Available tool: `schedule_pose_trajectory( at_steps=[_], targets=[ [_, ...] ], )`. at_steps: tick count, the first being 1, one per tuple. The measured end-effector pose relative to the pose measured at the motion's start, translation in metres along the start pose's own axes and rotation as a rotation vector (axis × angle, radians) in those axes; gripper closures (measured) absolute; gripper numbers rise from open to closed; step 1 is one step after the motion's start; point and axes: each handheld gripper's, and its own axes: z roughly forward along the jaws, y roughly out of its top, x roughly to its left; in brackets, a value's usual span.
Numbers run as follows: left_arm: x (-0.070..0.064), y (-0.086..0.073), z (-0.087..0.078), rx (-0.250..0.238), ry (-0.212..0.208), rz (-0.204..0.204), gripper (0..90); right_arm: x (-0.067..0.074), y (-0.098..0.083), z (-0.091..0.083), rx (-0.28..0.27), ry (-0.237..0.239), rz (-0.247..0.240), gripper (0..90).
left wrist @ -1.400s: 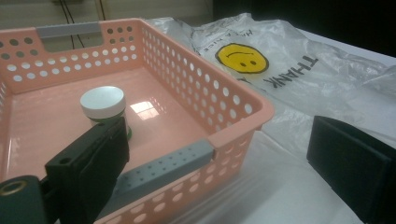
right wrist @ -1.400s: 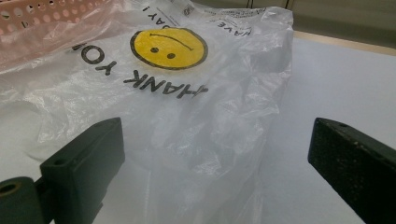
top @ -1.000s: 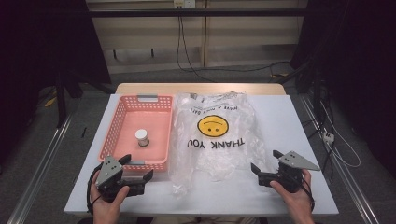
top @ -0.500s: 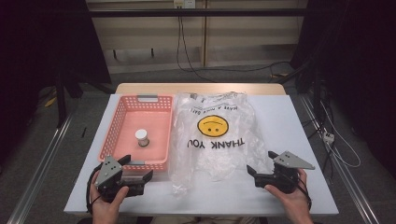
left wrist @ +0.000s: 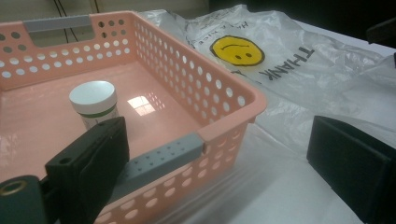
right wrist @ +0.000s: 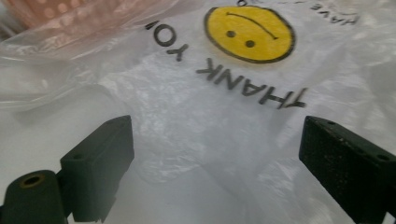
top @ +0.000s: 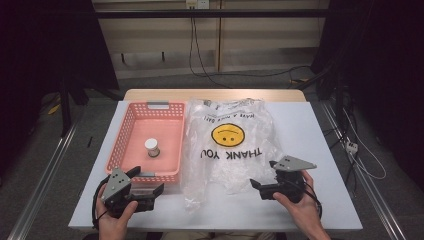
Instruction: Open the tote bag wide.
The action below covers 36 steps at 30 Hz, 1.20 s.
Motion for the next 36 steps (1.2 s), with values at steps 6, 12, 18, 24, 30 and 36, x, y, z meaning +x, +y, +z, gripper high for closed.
schedule_pose_trajectory(
  at_steps=[6,12,18,24,30,36],
  targets=[
    [0.001,0.000,0.001,-0.003,-0.003,-0.001,5.4,0.012,0.014,0.020,0.083,0.049,-0.073,12.2],
    [0.000,0.001,0.003,-0.003,-0.012,0.003,5.4,0.013,0.018,0.035,0.126,0.102,-0.123,18.2],
    [0.000,0.001,0.002,-0.003,-0.013,0.001,5.5,0.015,0.011,0.045,0.187,0.138,-0.159,29.2],
    [0.000,0.001,0.002,-0.002,-0.013,0.002,5.5,0.026,0.008,0.052,0.198,0.201,-0.190,27.9],
    [0.000,0.001,0.002,-0.003,-0.012,0.004,5.4,0.037,0.008,0.069,0.260,0.244,-0.224,37.6],
    [0.001,0.001,0.002,0.000,-0.016,0.009,5.4,0.034,0.013,0.077,0.283,0.237,-0.212,44.8]
  ],
)
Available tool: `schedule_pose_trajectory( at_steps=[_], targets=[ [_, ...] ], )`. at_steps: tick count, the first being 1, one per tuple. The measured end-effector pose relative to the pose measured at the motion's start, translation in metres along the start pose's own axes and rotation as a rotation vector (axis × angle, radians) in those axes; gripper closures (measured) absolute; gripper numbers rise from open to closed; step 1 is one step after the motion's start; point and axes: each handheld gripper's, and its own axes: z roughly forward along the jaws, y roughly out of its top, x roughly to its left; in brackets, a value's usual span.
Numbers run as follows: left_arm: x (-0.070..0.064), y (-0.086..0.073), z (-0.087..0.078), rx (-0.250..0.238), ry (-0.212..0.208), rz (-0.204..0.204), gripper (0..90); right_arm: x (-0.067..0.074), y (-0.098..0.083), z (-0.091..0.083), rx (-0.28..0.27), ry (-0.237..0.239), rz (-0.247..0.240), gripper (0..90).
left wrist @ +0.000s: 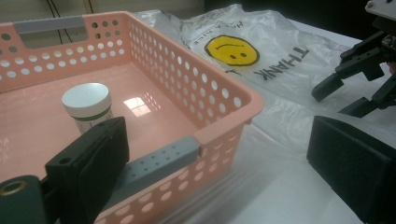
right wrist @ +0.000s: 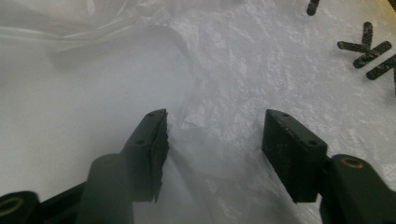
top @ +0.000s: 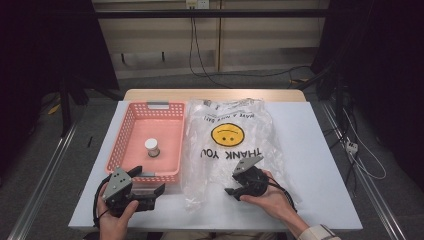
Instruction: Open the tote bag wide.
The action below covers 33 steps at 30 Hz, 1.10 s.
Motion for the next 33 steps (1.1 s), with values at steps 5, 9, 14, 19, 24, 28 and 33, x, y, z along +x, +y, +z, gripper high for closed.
schedule_pose_trajectory(
  at_steps=[5,9,14,19,24,28,33],
  targets=[
    [0.000,0.000,0.000,0.001,0.000,-0.004,5.4,-0.003,0.004,0.001,0.015,-0.005,0.028,54.0],
    [0.000,0.000,0.000,0.000,0.000,-0.003,5.4,-0.009,0.005,0.000,0.021,-0.014,0.067,68.7],
    [0.000,0.000,0.000,0.001,0.000,-0.002,5.5,-0.012,0.005,-0.001,0.026,-0.016,0.063,82.2],
    [0.000,0.000,0.000,-0.001,-0.001,-0.004,5.4,-0.014,0.005,-0.002,0.027,-0.005,0.085,90.0],
    [0.001,0.000,-0.001,-0.002,-0.001,-0.008,5.4,-0.017,0.006,-0.010,-0.029,0.000,0.105,90.0],
    [0.001,0.000,-0.001,-0.003,0.000,-0.008,5.5,-0.020,0.009,-0.017,-0.053,-0.034,0.092,90.0],
    [0.001,0.000,-0.001,-0.002,-0.001,-0.008,5.4,-0.027,0.007,-0.009,-0.026,-0.073,0.082,90.0]
  ],
)
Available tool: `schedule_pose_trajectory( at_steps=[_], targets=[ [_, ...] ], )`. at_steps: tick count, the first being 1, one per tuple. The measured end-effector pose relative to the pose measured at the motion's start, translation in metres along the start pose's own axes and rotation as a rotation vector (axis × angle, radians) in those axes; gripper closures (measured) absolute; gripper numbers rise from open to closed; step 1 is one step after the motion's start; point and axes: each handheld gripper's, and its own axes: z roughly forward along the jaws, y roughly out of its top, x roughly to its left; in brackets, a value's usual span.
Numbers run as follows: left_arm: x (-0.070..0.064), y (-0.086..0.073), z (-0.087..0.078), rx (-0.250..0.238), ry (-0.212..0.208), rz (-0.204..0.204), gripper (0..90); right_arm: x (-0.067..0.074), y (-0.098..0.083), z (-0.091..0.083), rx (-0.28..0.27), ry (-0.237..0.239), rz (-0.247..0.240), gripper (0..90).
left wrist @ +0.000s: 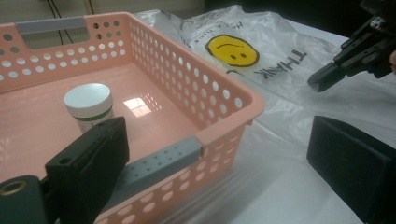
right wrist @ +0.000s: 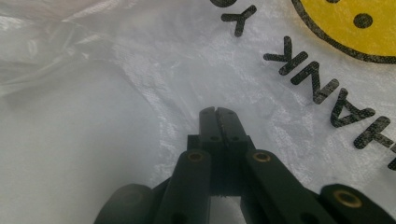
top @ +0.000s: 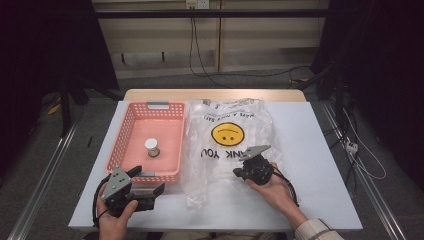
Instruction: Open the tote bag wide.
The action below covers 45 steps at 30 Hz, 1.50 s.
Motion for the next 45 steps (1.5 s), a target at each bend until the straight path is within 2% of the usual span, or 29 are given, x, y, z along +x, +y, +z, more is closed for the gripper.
schedule_pose_trajectory(
  at_steps=[2,3,4,5,7,11,13,16,20,27,29,30,38,41,45],
  targets=[
    [0.000,0.000,0.000,0.001,0.000,0.001,5.4,0.000,-0.001,0.003,0.009,-0.014,-0.010,84.1],
    [0.000,0.000,0.000,-0.001,-0.001,0.001,5.5,0.001,-0.001,0.006,0.017,-0.032,-0.016,75.6],
    [0.000,0.000,0.000,-0.002,-0.003,0.001,5.5,0.001,-0.001,0.006,0.017,-0.032,-0.016,75.6],
    [0.000,0.000,-0.001,-0.004,-0.003,0.001,5.5,0.001,-0.002,0.006,0.018,-0.043,-0.022,71.2],
    [0.000,0.000,-0.001,-0.004,-0.003,0.001,5.4,0.000,-0.003,0.008,0.030,-0.058,-0.020,57.7],
    [0.001,0.000,-0.001,-0.006,-0.003,0.001,5.5,-0.001,-0.005,0.008,0.027,-0.077,-0.016,47.0],
    [0.000,0.000,-0.001,-0.007,-0.003,0.000,5.5,-0.004,-0.006,0.009,0.036,-0.062,0.017,46.6],
    [0.001,0.000,-0.002,-0.007,-0.005,0.004,5.4,-0.008,-0.006,0.009,0.039,-0.042,0.031,46.8],
    [0.001,0.000,-0.002,-0.008,-0.004,0.003,5.4,-0.008,-0.005,0.009,0.053,-0.041,0.039,51.2],
    [0.001,0.000,-0.002,-0.009,-0.004,0.000,5.5,-0.014,-0.001,0.007,0.076,-0.055,0.073,73.9],
    [0.001,0.000,-0.002,-0.007,-0.003,-0.001,5.5,-0.014,-0.001,0.007,0.073,-0.055,0.075,86.8],
    [0.001,0.000,-0.002,-0.006,-0.003,0.002,5.5,-0.015,-0.002,0.007,0.069,-0.049,0.090,88.8],
    [0.002,0.000,-0.003,-0.013,-0.003,-0.004,5.5,-0.018,-0.003,0.005,0.052,-0.013,0.144,90.0],
    [0.002,0.001,-0.003,-0.016,-0.002,-0.002,5.5,-0.018,-0.002,0.001,0.023,0.008,0.154,90.0],
    [0.002,0.001,-0.004,-0.019,-0.002,-0.001,5.5,-0.019,0.000,-0.006,-0.012,0.006,0.158,90.0]
  ],
)
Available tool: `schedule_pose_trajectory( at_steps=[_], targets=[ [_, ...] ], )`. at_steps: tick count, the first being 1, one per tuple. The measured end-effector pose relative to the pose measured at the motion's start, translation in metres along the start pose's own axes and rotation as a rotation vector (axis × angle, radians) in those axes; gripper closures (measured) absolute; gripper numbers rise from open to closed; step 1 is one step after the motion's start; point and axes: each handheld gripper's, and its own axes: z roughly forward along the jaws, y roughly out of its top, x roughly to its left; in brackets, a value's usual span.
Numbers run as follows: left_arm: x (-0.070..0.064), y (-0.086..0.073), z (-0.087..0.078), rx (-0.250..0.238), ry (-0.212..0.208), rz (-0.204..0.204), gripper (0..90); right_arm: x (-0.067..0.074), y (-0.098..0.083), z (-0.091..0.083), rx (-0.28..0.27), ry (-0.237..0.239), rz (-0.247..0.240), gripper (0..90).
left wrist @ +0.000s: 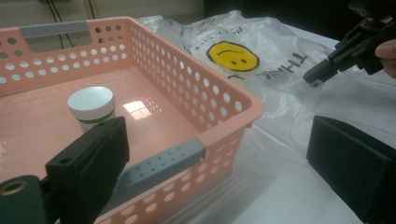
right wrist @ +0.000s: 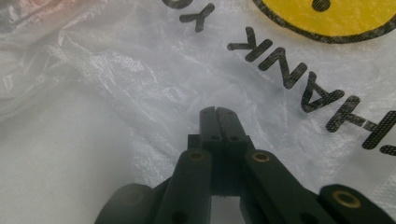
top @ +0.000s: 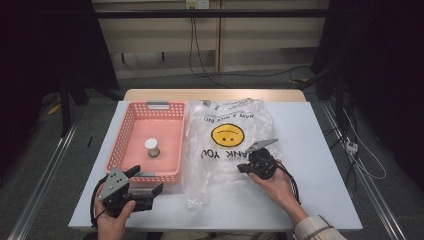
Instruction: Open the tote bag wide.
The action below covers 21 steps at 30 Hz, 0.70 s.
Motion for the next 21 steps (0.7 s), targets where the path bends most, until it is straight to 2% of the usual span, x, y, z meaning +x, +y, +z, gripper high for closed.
schedule_pose_trajectory(
  at_steps=[11,21],
  targets=[
    [0.000,0.000,0.000,0.001,0.003,0.002,5.5,-0.002,0.004,-0.015,-0.072,0.023,0.007,90.0],
    [0.000,0.000,0.000,-0.001,0.005,-0.002,5.5,0.001,0.014,-0.027,-0.138,0.044,-0.017,90.0]
  ],
)
